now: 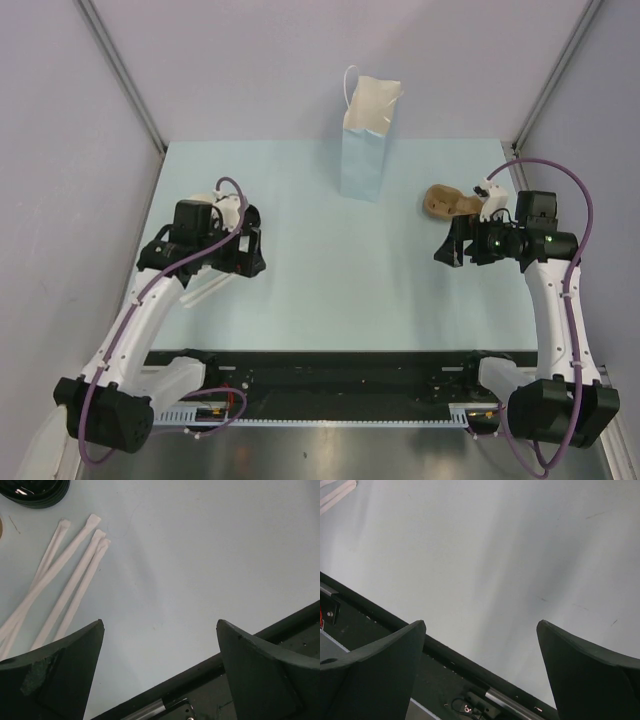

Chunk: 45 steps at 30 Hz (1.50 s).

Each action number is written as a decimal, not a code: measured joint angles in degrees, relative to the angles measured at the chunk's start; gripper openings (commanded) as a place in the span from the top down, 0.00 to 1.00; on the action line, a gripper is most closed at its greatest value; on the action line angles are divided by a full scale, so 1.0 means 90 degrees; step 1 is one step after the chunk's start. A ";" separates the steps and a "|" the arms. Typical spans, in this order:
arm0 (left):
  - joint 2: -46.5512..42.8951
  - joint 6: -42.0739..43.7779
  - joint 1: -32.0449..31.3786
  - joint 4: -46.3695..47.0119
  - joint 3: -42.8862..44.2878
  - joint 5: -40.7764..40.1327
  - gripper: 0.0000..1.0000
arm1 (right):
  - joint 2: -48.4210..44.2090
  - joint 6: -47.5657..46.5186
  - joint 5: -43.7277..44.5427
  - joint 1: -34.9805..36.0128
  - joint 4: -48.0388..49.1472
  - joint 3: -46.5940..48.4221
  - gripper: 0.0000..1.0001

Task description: Pack the takeout coffee

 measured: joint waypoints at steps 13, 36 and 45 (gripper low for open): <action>0.0741 0.0877 0.0882 -0.0743 0.2327 0.0563 0.01 | 0.0056 0.0046 0.0000 0.0017 0.0017 -0.0005 0.00; 0.3332 0.1795 0.1455 -0.0646 0.3402 -0.0780 0.56 | 0.0206 0.0044 0.0024 0.0017 0.0063 -0.0010 0.00; 0.3827 0.1989 0.1455 -0.0413 0.3351 -0.1190 0.62 | 0.0219 0.0044 0.0024 0.0017 0.0066 -0.0010 0.00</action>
